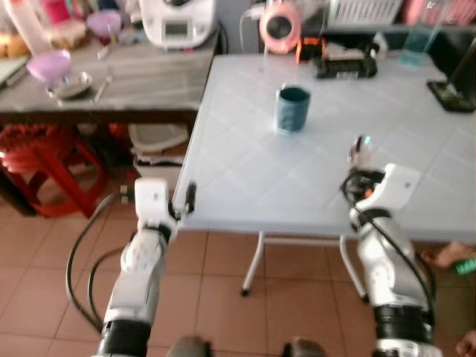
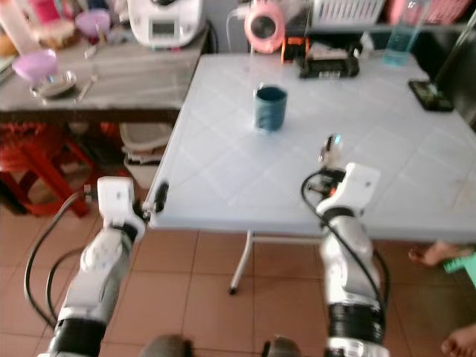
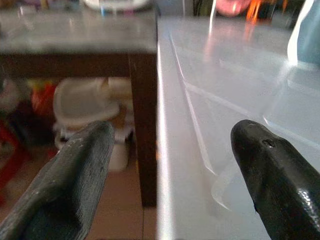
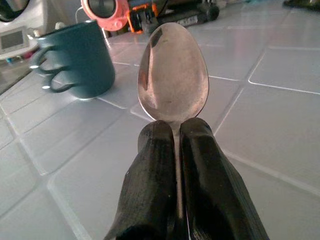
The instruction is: Setting the table
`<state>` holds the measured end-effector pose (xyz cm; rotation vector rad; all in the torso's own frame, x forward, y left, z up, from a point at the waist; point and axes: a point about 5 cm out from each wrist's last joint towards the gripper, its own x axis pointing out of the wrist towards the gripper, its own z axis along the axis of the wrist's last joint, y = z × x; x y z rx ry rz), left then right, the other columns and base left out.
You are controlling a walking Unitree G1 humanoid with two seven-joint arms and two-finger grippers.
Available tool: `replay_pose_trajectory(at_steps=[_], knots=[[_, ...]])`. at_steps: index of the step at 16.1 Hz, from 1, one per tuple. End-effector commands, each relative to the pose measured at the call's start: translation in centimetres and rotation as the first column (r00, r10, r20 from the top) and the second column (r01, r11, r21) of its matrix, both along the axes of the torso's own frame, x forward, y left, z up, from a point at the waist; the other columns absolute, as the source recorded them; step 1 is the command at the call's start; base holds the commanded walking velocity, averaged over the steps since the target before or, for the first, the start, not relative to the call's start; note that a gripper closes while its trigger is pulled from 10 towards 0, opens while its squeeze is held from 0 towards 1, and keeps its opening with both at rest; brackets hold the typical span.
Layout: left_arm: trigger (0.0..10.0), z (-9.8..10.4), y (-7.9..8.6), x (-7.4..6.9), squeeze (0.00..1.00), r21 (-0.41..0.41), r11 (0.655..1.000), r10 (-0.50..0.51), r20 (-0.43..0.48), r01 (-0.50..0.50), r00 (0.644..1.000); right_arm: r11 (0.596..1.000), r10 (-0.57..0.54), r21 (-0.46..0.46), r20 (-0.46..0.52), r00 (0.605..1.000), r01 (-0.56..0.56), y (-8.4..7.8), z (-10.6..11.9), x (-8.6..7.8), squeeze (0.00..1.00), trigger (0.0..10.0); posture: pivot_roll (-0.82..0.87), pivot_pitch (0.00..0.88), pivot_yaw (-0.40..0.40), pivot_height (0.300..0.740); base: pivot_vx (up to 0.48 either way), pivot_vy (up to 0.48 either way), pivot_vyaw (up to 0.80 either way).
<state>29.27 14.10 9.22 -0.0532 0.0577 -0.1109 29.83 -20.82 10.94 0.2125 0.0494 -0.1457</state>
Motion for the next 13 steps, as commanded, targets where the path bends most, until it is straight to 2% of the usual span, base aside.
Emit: replay_pose_trajectory(at_steps=[1, 4, 7, 13], knots=[[10.0, 0.1, 1.1, 0.3, 0.0, 0.016, 1.0, 0.027, 0.009, -0.027, 1.0, 0.999, 0.04, 0.016, 0.051, 0.998, -0.041, 1.6, 1.1, 1.0, 0.0, 10.0, -0.02, 0.0, 0.036, 0.74, 0.0, 0.48, 0.0], [10.0, 1.0, 0.9, 1.2, 0.0, -0.007, 0.999, 0.045, 0.035, -0.045, 0.998, 0.998, 0.051, 0.016, 0.081, 0.995, -0.052, 2.2, 2.0, 2.2, 0.0, 10.0, -0.03, 0.0, 0.038, 0.74, 0.0, 0.48, 0.0], [10.0, 0.8, 1.0, 0.7, 0.0, 0.0, 0.999, 0.043, 0.044, -0.043, 0.998, 0.999, 0.052, 0.011, 0.085, 0.995, -0.053, 2.1, 2.1, 2.3, 0.0, 10.0, -0.02, 0.0, 0.035, 0.74, 0.0, 0.467, 0.0], [10.0, 0.8, 0.7, 0.5, 0.0, -0.041, 0.999, 0.028, 0.035, -0.027, 0.999, 0.999, 0.045, 0.014, 0.078, 0.996, -0.046, 2.1, 1.8, 2.2, 0.0, 10.0, -0.03, 0.0, 0.037, 0.74, 0.467, 0.0, 0.0]])
